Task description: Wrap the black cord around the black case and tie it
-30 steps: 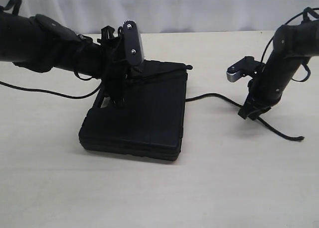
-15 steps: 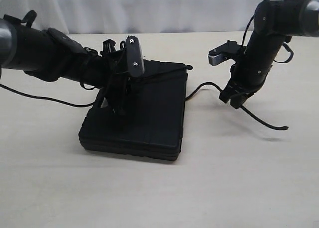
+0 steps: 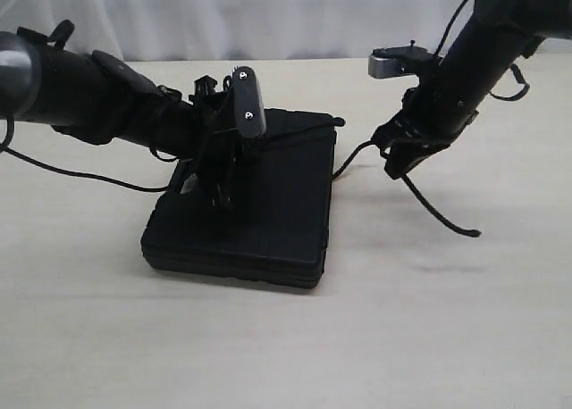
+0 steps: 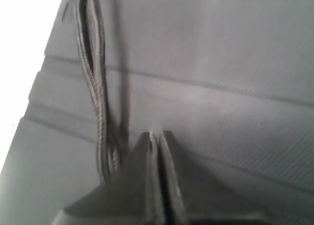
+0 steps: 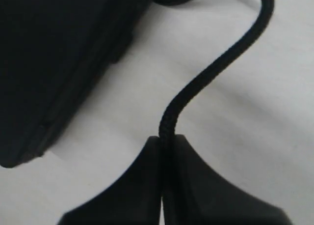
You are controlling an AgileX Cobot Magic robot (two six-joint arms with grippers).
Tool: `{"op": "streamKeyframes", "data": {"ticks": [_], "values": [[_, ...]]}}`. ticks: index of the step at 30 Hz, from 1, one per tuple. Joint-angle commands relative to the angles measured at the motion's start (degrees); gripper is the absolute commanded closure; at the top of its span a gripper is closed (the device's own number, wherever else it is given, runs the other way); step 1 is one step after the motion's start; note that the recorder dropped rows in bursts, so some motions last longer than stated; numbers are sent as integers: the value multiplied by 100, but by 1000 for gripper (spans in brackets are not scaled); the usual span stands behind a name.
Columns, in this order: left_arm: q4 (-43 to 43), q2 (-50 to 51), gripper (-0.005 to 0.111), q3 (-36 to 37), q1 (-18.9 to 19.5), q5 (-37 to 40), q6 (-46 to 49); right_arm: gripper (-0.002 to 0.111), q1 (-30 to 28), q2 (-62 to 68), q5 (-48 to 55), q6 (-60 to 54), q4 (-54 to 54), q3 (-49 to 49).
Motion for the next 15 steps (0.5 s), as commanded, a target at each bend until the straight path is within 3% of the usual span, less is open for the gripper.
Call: {"op": "streamKeyframes", "data": {"ticks": [1, 4, 7, 10, 13, 15], "values": [[-157, -157, 107, -42, -4, 444, 127, 104, -294, -76, -9, -121, 902, 181], [-294, -259, 107, -42, -4, 376, 151, 104, -522, -76, -238, -180, 1066, 298], [-562, -266, 105, -42, -4, -399, 176, 104, -712, -76, -368, -165, 1089, 321], [-354, -230, 87, -42, -4, -381, 176, 104, -723, -76, -455, -165, 1138, 330], [-264, -227, 62, -83, -4, -192, 176, 104, -723, -76, -568, -177, 1310, 330], [-305, -227, 53, -83, -4, -218, 176, 104, -723, -65, -566, -259, 1365, 330]]}}
